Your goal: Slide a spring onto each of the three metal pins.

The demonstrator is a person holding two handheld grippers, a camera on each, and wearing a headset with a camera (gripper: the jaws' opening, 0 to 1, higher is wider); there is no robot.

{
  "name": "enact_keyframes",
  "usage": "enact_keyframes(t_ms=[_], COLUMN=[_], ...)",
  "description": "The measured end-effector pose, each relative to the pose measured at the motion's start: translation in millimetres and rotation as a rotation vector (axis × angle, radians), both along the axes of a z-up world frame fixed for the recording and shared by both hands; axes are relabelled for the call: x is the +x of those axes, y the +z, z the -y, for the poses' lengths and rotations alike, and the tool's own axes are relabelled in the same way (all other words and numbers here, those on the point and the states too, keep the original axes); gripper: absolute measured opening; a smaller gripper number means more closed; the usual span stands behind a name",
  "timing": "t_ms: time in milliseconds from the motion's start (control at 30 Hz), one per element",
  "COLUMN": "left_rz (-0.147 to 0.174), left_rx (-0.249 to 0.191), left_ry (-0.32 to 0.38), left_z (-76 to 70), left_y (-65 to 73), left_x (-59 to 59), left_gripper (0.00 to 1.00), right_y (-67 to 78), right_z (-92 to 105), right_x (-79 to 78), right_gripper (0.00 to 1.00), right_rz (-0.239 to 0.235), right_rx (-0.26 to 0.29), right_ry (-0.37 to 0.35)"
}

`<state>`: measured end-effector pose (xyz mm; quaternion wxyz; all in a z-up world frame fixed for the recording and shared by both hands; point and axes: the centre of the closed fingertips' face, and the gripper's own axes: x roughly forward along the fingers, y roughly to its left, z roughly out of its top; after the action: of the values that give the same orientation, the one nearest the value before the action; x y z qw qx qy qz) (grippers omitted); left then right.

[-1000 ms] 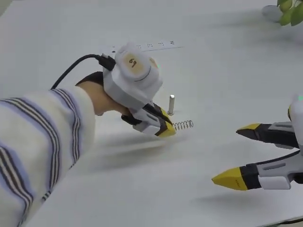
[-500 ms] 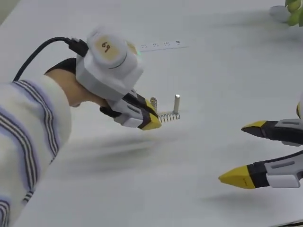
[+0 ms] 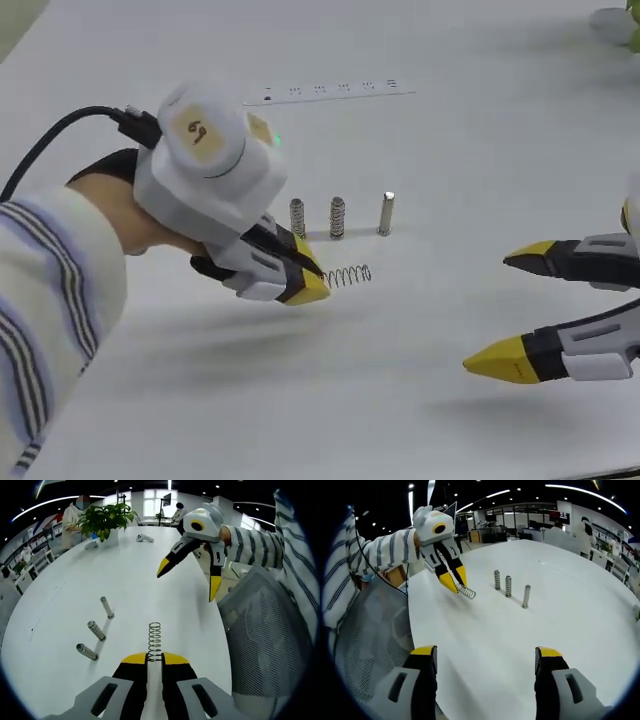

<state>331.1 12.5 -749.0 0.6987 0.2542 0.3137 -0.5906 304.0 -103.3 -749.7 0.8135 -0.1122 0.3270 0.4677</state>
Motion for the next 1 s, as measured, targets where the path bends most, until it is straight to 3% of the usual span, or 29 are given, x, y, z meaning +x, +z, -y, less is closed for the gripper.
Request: enact_keyframes(t_ms=[133,233,467,600,1000], left_rz=[-0.012,-0.038,-0.046,-0.075,-0.07], left_rx=[0.003,-0.014,-0.001,-0.044,-0.049], left_ry=[0.001,0.018,0.016,0.035,0.031], left_z=[-4.7,-6.9,-10.7,-8.0,-3.7], left_y=[-2.3,-5.1,-10.5,-9.5,-9.0], left_x=[-4.0,-7.6,-17.7,-22.7,-28.0], left_gripper=[0.02,0.02,0.02,0.02,0.02], right_y=[3.4,4.9,1.4,-0.2,-8.9], right_z=[-6.0,-12.7,-25.1,-32.5,-53.2], right_x=[1.9,1.4,0.2,0.9,-5.8], right_gripper=[0.76,0.73,0.7,0.67,0.57], right_rz=[0.01,0.01,0.007,0.005,-0.019], right_rx=[-0.001,0.002,-0.013,-0.024,-0.07], right_ry=[0.029,0.062,0.117,0.147,0.27])
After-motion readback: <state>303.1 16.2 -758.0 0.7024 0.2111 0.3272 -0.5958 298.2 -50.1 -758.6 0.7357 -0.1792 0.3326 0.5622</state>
